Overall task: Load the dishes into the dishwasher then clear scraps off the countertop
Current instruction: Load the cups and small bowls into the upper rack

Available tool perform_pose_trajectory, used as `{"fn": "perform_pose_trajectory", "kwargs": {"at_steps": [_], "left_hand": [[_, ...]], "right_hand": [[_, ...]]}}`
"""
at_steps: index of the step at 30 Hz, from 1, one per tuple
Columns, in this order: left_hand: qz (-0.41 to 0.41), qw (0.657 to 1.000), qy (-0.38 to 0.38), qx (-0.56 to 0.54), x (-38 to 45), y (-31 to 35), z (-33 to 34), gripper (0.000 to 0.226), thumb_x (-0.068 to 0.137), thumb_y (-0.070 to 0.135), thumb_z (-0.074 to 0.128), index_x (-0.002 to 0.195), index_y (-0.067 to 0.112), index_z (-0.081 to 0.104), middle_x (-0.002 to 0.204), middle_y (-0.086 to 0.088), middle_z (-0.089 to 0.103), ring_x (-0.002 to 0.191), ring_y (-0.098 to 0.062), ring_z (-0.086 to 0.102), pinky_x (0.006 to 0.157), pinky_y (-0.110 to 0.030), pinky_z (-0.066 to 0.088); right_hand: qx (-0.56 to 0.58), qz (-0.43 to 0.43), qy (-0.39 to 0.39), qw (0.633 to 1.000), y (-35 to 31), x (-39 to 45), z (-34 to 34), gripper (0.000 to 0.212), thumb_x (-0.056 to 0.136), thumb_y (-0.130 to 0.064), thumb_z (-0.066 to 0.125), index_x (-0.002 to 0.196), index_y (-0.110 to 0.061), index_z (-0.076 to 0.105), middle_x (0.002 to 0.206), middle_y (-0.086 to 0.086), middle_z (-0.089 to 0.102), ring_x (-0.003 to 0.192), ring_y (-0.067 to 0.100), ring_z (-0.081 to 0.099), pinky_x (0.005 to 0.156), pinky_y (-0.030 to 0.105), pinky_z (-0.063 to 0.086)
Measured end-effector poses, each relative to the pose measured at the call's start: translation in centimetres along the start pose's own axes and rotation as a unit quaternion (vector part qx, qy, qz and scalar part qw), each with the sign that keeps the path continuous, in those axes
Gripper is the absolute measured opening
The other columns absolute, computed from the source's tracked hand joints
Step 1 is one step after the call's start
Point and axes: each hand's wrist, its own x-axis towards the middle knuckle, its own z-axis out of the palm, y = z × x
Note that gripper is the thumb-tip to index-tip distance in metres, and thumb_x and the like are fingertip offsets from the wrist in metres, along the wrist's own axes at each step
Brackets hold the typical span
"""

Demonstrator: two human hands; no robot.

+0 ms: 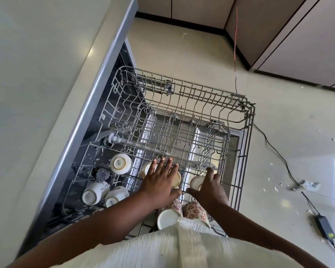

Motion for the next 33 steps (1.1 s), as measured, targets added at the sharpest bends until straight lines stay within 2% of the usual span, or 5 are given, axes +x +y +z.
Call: {"fn": "perform_pose_trajectory", "kwargs": {"at_steps": [14,18,23,29,33], "left_hand": [[-0.005,1.000,0.004,0.009,0.3,2.0,0.3,0.082,0.095,0.064,0.024,0.152,0.017,-0.012,0.155,-0.008,-0.024,0.145,-0.028,-0.019,0.112,-0.043,-0.019],[-0.008,1.000,0.009,0.012,0.0,2.7,0.3,0.084,0.095,0.064,0.026,0.152,0.017,-0.012,0.159,-0.011,-0.018,0.146,-0.029,-0.019,0.113,-0.044,-0.018],[-0.024,0.999,0.046,-0.002,-1.0,3.5,-0.2,0.085,0.094,0.066,0.026,0.152,0.017,-0.011,0.159,-0.011,-0.016,0.146,-0.028,-0.017,0.112,-0.043,-0.017],[-0.078,0.993,0.085,-0.026,-4.1,4.4,0.2,0.091,0.084,0.072,0.012,0.154,0.015,-0.003,0.161,-0.011,-0.009,0.148,-0.029,-0.009,0.116,-0.046,-0.011],[-0.137,0.982,0.117,-0.056,-7.1,5.8,0.1,0.104,0.067,0.073,-0.005,0.154,0.015,-0.002,0.161,-0.011,-0.007,0.148,-0.030,-0.008,0.116,-0.047,-0.011]], "right_hand": [[-0.064,-0.054,-0.018,0.996,2.6,-0.3,-1.3,0.103,0.067,-0.078,0.061,0.143,-0.021,0.018,0.143,0.010,0.031,0.110,0.035,0.060,0.069,0.036,0.051],[-0.079,-0.068,0.024,0.994,3.7,-0.8,-2.6,0.100,0.071,-0.080,0.053,0.144,-0.022,0.019,0.144,0.008,0.033,0.125,0.032,0.048,0.093,0.042,0.048],[-0.123,-0.144,0.051,0.981,4.1,-2.0,-4.4,0.091,0.076,-0.076,0.051,0.144,-0.023,0.022,0.145,0.004,0.032,0.132,0.026,0.037,0.101,0.039,0.043],[-0.241,-0.260,0.074,0.932,3.8,-3.3,-5.6,0.096,0.081,-0.075,0.042,0.152,-0.018,0.010,0.160,0.009,0.011,0.148,0.033,-0.008,0.118,0.045,-0.001],[-0.302,-0.330,0.093,0.890,2.7,-4.9,-6.5,0.100,0.082,-0.077,0.039,0.154,-0.018,0.002,0.162,0.011,0.001,0.147,0.035,-0.012,0.114,0.046,-0.011]]}}
